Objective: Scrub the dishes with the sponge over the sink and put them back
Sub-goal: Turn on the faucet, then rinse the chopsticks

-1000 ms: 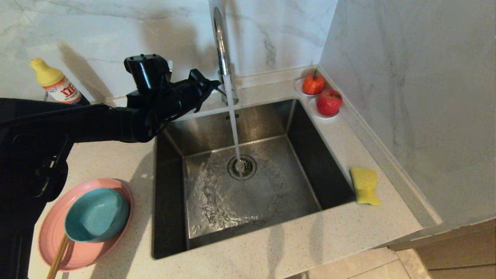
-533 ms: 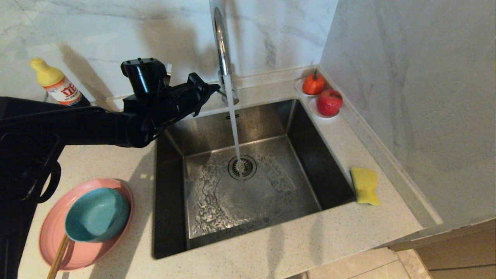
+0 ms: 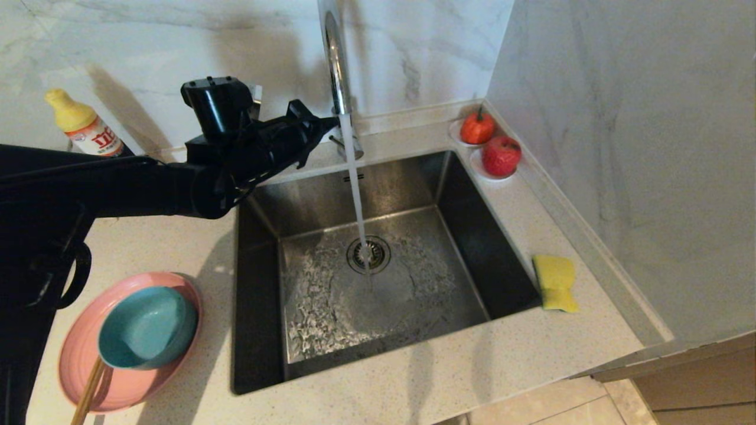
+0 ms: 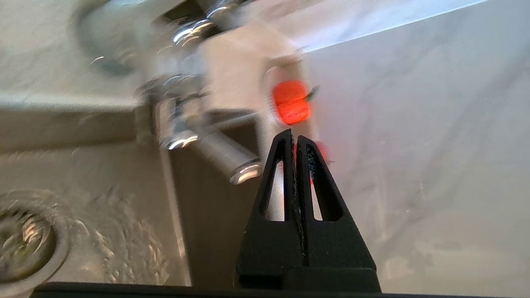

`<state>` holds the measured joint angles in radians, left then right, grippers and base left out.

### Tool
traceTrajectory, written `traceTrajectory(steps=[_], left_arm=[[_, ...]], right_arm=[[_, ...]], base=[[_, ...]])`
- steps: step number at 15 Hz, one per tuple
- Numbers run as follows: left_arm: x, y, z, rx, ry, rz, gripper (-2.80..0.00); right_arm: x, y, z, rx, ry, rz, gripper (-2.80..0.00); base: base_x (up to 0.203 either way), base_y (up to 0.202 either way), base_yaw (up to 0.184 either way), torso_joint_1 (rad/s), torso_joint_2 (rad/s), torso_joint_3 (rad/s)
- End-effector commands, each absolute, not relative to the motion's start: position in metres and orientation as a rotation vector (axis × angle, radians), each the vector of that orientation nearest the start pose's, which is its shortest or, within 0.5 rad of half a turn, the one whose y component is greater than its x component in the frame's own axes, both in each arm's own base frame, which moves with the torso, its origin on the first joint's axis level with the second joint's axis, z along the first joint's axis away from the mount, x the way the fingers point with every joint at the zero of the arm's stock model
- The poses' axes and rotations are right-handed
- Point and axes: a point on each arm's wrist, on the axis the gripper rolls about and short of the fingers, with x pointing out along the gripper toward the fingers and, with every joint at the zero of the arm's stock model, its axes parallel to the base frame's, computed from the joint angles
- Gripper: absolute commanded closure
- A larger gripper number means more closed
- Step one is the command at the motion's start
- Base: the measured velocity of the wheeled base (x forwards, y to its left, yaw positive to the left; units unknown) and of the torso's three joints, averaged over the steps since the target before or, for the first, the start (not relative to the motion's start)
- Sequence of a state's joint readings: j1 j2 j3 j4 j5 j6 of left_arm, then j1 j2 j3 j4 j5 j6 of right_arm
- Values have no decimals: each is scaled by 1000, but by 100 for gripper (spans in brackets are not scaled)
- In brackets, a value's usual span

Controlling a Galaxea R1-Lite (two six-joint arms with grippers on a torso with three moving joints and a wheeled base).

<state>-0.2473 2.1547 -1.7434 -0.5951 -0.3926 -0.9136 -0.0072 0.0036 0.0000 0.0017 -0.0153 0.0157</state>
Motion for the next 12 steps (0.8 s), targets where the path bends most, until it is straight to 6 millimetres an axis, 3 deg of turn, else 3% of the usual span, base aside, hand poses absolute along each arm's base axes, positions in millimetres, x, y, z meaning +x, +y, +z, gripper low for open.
traceTrajectory(steps=[1, 6, 8, 12], left_arm=[[433, -107, 290, -864, 52, -678, 0], [397, -81, 339, -828, -25, -636, 0], [379, -76, 351, -672, -34, -540, 0], [316, -60, 393, -469, -146, -295, 0]], right_arm=[[-22, 0, 75, 15, 6, -23, 0], [-22, 0, 75, 15, 7, -22, 0], [-22, 0, 75, 16, 6, -22, 0], [-23, 0, 75, 15, 5, -23, 0]], base=[[0, 0, 0, 0, 0, 0], [0, 0, 0, 0, 0, 0], [0, 0, 0, 0, 0, 0], [0, 0, 0, 0, 0, 0]])
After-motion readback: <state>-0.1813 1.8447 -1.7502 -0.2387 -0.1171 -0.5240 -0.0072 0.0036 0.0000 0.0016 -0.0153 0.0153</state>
